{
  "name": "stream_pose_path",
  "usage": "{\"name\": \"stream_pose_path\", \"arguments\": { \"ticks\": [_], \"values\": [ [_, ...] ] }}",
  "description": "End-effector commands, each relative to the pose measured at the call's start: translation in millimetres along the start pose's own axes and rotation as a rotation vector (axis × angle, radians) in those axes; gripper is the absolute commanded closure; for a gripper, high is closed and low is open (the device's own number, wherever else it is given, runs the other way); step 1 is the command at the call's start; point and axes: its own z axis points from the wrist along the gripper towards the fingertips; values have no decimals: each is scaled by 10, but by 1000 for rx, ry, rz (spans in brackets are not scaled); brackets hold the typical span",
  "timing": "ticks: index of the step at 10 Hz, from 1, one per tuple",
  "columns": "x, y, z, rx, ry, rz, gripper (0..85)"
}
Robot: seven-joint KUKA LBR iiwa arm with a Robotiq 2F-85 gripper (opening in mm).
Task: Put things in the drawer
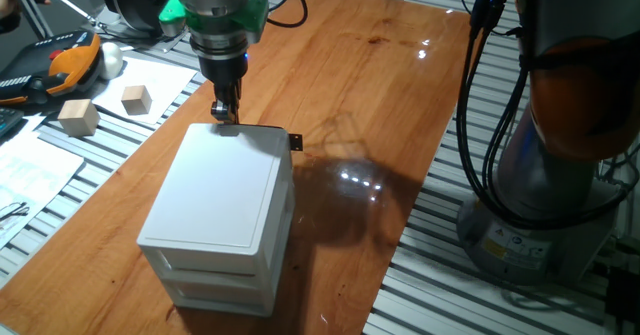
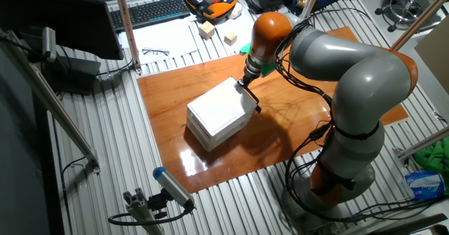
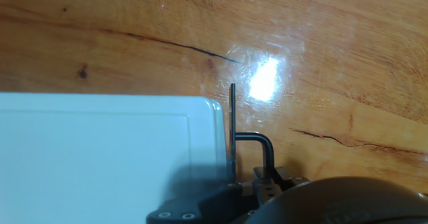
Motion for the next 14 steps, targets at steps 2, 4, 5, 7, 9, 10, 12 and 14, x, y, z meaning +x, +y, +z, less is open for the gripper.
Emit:
{"name": "stream_pose_path", "arguments": {
  "ticks": [2, 4, 5, 7, 9, 10, 12, 14],
  "values": [
    [6, 3, 3, -1, -2, 5, 850],
    [8, 6, 2, 1, -11, 22, 680],
    [8, 7, 4, -3, -14, 35, 680],
    [8, 6, 4, -4, -14, 55, 510],
    [4, 2, 8, -2, -15, 70, 340],
    [4, 2, 8, -6, -15, 81, 340],
    [-6, -16, -4, -18, -14, 89, 340],
    [-32, -77, -61, -26, -9, 91, 340]
  ]
}}
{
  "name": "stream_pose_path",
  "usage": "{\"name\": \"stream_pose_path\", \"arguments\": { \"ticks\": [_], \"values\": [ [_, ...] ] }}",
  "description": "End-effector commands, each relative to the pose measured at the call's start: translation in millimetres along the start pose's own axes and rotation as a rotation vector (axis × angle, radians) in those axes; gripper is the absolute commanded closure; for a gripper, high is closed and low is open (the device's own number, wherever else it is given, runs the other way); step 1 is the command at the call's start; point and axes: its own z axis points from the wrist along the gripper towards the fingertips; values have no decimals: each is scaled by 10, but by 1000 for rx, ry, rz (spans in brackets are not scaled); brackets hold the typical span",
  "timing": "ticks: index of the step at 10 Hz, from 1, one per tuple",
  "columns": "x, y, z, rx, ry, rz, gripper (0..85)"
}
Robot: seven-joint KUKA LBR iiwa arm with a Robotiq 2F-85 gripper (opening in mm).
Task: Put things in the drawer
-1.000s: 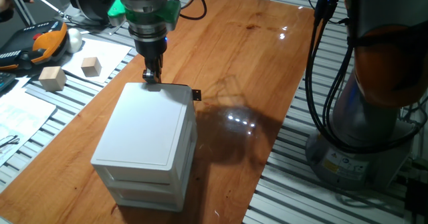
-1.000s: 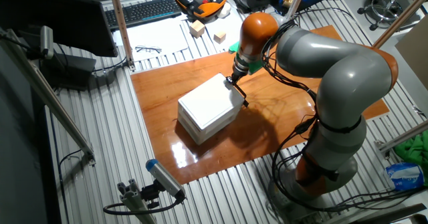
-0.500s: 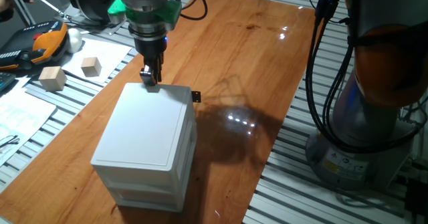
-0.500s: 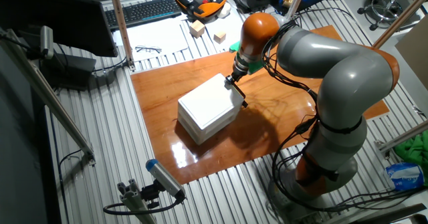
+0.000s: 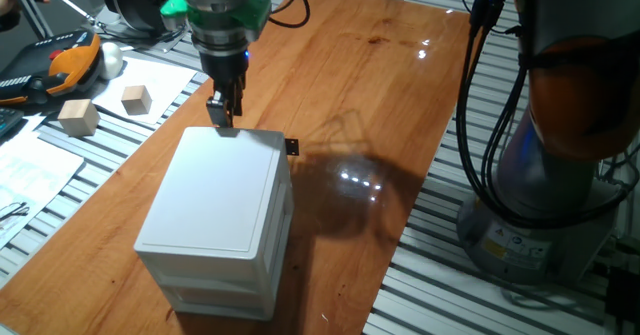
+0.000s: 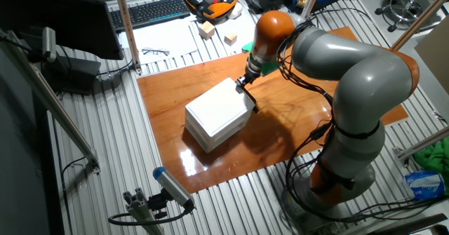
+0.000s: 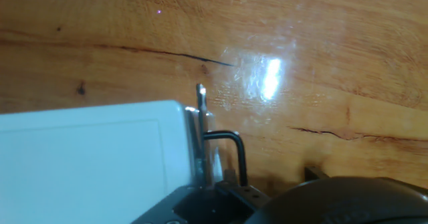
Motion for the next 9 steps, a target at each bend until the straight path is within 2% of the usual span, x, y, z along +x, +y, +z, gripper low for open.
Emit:
{"name": "stream_pose_path", "arguments": {
  "ticks": [1, 3, 4, 5, 6, 7, 8, 9],
  "values": [
    [-23, -44, -45, -3, 4, 1, 340],
    [-48, -149, -201, 0, 9, 3, 340],
    [-45, -188, -279, 10, 13, 3, 510],
    [-40, -218, -339, 13, 13, 11, 510],
    [-35, -248, -393, 14, 15, 11, 680],
    [-29, -287, -455, 13, 16, 16, 680],
    [-20, -323, -513, 15, 19, 18, 850],
    [-13, -373, -578, 30, 23, 27, 850]
  ]
}}
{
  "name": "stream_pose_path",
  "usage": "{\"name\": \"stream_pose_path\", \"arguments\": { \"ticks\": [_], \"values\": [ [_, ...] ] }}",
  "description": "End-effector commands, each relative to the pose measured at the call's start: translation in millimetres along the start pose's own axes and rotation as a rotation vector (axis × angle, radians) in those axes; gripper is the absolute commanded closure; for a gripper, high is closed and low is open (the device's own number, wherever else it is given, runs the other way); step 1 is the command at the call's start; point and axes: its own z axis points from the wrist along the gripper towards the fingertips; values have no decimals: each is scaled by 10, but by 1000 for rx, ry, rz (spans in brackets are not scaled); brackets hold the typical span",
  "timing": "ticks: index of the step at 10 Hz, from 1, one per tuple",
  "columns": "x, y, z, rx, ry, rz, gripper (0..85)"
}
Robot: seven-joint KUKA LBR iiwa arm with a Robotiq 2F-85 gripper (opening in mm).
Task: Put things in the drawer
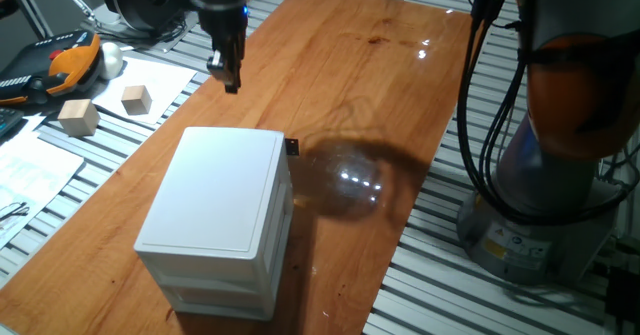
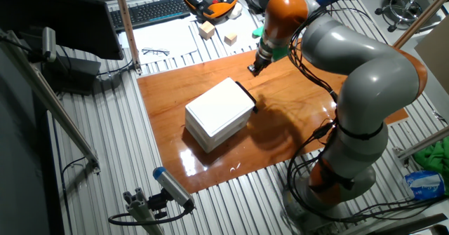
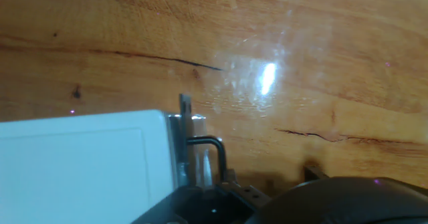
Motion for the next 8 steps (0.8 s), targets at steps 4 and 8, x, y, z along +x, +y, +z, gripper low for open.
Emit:
{"name": "stream_pose_path", "arguments": {
  "ticks": [4, 8],
  "values": [
    [37, -317, -259, 13, 2, 75, 850],
    [106, -359, -352, 67, -11, 178, 850]
  ]
}}
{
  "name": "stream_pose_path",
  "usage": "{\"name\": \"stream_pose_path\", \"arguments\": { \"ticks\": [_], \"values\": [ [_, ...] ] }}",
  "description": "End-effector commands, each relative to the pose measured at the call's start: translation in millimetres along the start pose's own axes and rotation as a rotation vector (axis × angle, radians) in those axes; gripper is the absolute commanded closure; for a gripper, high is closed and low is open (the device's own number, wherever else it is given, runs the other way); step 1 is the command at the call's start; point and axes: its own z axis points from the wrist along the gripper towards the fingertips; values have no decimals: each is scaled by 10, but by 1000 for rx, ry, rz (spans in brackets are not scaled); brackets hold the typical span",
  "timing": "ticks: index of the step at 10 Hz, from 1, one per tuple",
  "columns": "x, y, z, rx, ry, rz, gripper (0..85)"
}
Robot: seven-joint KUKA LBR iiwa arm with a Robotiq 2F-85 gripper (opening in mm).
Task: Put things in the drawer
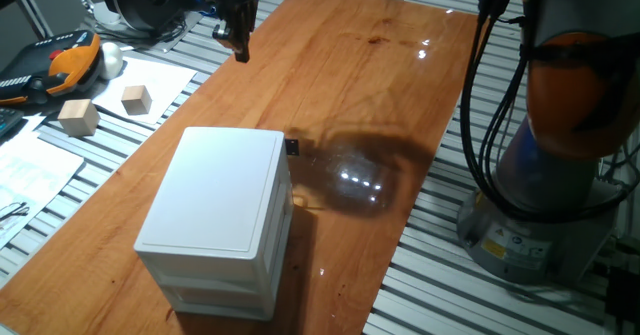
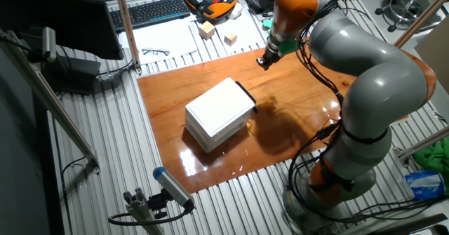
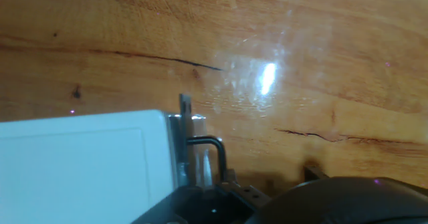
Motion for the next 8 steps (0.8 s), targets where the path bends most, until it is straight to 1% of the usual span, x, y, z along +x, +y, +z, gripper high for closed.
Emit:
{"name": "stream_pose_path", "arguments": {
  "ticks": [1, 2, 3, 4, 5, 6, 7, 8],
  "values": [
    [-10, -58, -14, 4, 0, 13, 850],
    [-22, -93, -13, 13, -1, 17, 850],
    [-34, -102, -3, 6, -1, 31, 850],
    [-37, -85, 10, -15, 5, 50, 850],
    [-20, -67, -7, -10, 10, 45, 850],
    [-9, -63, -16, -13, 18, 32, 850],
    [9, -57, -33, 4, 25, 22, 850],
    [24, -56, -47, 6, 37, 24, 850]
  ]
}}
